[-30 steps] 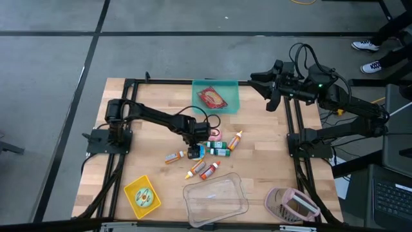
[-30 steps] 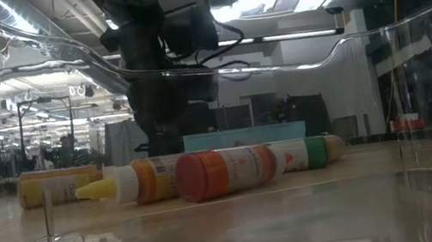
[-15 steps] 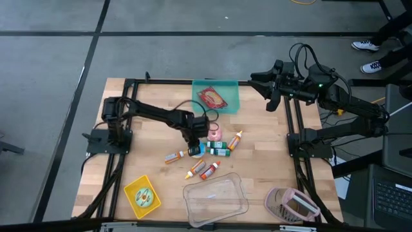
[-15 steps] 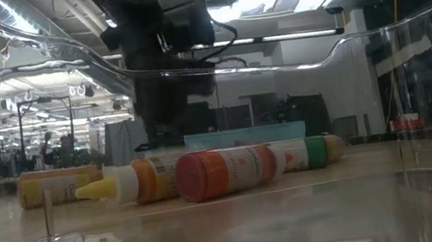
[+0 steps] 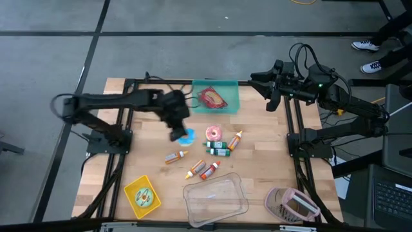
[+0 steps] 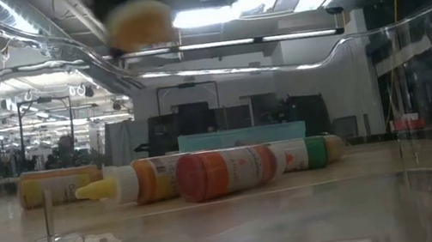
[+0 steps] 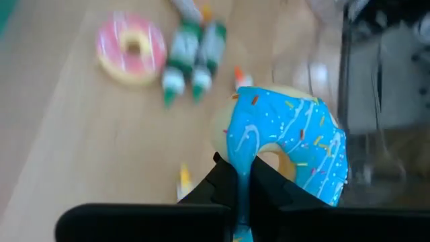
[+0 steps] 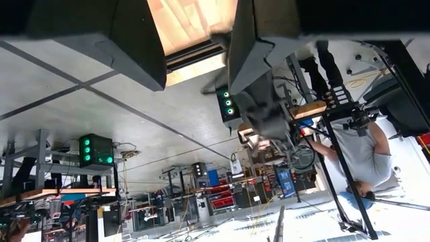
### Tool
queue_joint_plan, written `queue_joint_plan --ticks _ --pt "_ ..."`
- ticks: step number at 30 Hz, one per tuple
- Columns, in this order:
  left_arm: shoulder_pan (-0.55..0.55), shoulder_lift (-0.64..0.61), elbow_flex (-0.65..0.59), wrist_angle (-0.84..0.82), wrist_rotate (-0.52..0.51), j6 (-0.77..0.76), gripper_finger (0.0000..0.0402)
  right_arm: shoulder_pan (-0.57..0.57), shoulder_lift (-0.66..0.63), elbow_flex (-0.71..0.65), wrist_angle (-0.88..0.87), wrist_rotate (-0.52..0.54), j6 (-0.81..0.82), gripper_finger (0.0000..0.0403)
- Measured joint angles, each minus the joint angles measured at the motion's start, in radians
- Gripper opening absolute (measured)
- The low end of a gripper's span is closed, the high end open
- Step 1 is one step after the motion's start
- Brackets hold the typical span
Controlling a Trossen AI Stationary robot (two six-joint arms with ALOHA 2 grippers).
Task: Pick & Place Food Item
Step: Put the blue donut into the yellow bin
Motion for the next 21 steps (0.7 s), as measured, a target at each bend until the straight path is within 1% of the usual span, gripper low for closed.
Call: queue_joint_plan --ticks 4,6,7,9,11,14,17,21 --pt "-0.088 -0.145 -0.001 -0.247 -0.019 0.016 0.0009 0.0 0.0 0.0 0.0 0.0 0.0 0.016" --pt "-0.169 -0.218 -0.019 -0.295 -0.068 -0.064 0.0009 0.0 0.0 0.0 0.0 0.0 0.0 0.016" --pt "-0.214 -0.255 -0.036 -0.292 -0.096 -0.119 0.0009 0.0 0.0 0.0 0.0 0.0 0.0 0.016" --pt "-0.32 -0.331 -0.08 -0.26 -0.156 -0.264 0.0008 0.0 0.0 0.0 0.0 0.0 0.0 0.016" --pt "-0.436 -0.393 -0.133 -0.216 -0.252 -0.429 0.0008 0.0 0.0 0.0 0.0 0.0 0.0 0.016" --pt "-0.609 -0.443 -0.224 -0.15 -0.386 -0.661 0.0008 0.0 0.0 0.0 0.0 0.001 0.0 0.016" --pt "-0.777 -0.435 -0.309 -0.075 -0.455 -0.838 0.0008 0.0 0.0 0.0 0.0 0.008 0.0 0.016" --pt "-0.945 -0.359 -0.391 0.07 -0.475 -1.007 0.0008 0.0 0.0 0.0 0.0 0.008 0.001 0.016"
